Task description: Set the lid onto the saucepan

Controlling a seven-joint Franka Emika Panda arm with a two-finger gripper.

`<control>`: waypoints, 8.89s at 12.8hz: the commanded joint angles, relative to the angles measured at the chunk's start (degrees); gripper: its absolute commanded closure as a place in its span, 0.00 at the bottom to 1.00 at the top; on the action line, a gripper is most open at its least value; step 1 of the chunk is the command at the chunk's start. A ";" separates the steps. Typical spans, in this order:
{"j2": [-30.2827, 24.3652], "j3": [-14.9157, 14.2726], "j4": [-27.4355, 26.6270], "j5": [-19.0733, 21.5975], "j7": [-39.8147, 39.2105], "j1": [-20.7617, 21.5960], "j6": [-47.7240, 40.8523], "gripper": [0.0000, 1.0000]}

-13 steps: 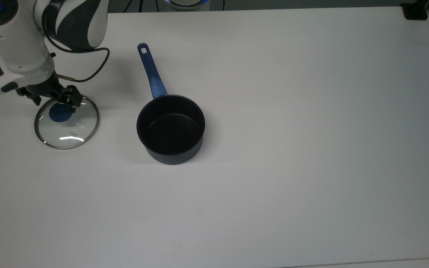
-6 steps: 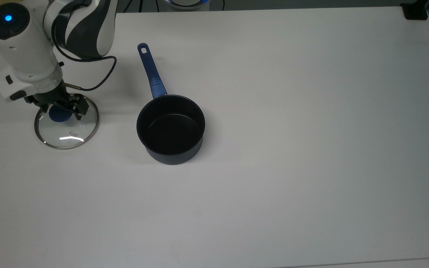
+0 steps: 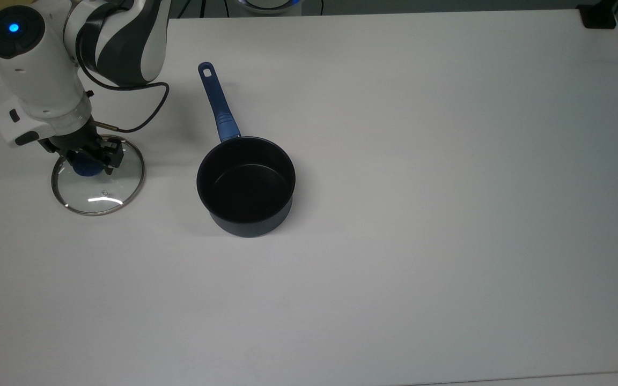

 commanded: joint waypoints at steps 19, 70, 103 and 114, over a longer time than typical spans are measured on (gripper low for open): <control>-9.59 -4.72 4.83 1.37 20.21 22.35 -15.28 0.49; -6.51 4.25 3.25 -11.64 23.22 21.39 -15.45 0.51; -4.14 4.61 5.18 -13.75 26.82 22.36 -11.58 0.00; -31.63 13.57 -8.62 -6.54 17.35 9.54 -24.33 0.00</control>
